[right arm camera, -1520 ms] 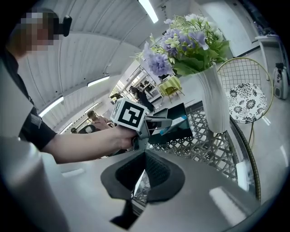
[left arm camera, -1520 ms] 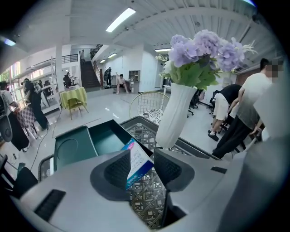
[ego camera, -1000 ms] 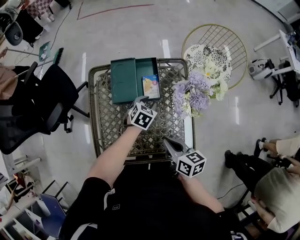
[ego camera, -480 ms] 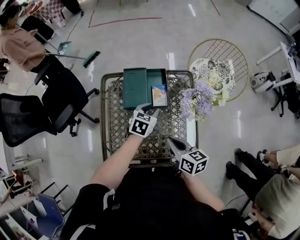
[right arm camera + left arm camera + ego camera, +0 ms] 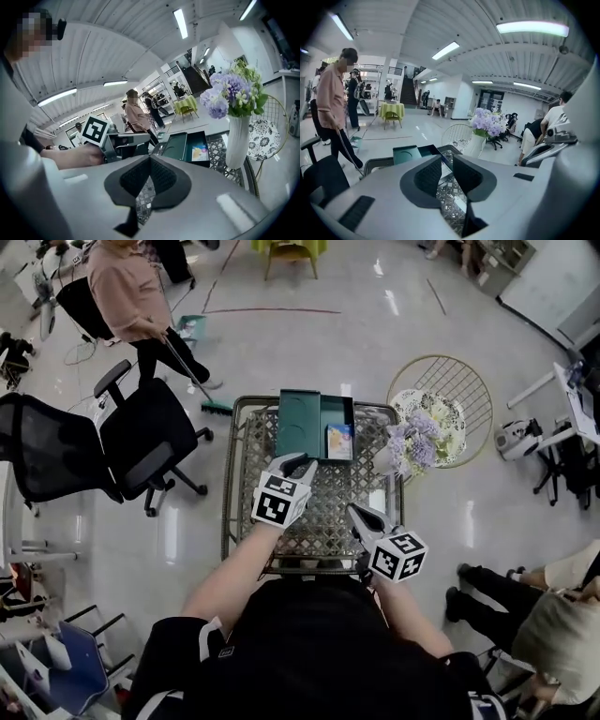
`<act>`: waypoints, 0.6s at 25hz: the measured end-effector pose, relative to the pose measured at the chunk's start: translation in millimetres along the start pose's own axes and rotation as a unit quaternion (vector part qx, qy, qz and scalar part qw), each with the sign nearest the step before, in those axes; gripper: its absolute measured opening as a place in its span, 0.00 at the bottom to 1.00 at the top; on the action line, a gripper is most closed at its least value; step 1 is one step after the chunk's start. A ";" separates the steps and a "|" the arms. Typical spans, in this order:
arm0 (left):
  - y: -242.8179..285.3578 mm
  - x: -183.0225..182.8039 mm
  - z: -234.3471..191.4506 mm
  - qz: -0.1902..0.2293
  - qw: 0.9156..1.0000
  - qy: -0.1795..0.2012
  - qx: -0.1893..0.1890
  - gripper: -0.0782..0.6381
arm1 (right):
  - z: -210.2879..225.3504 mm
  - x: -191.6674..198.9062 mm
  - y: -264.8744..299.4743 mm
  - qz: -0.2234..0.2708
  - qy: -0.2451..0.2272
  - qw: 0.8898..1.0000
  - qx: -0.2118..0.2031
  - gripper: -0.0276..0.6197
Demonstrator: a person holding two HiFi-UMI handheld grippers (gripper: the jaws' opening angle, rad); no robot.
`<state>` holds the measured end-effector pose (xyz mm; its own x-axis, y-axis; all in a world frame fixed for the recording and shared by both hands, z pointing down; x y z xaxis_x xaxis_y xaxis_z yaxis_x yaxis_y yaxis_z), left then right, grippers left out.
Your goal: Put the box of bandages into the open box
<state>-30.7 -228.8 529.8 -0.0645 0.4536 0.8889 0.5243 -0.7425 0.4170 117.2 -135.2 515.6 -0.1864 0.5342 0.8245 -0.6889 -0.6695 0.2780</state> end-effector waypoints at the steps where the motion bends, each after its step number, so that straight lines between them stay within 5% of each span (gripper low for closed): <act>1: -8.3 -4.0 -3.1 0.007 1.000 -0.001 -0.001 0.22 | -3.3 -3.5 -1.1 0.006 -0.005 1.000 0.003 0.05; 15: -93.5 -28.7 -14.7 0.070 0.997 -0.028 -0.035 0.19 | -19.0 -55.3 -36.6 0.067 -0.062 0.996 0.017 0.05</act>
<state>-90.4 -179.7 468.0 0.0535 0.3680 0.9283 0.4646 -0.8321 0.3031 139.4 -130.4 450.5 -0.1852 0.3718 0.9097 -0.6392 -0.7487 0.1758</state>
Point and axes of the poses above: the fingertips, and each gripper's own axes: y forward along the fingers, z to its right, x out of its underside, the point moved 4 cm from there along -y, backward along the fingers, and after that the axes turned 7 degrees about z, right-handed, at the moved point
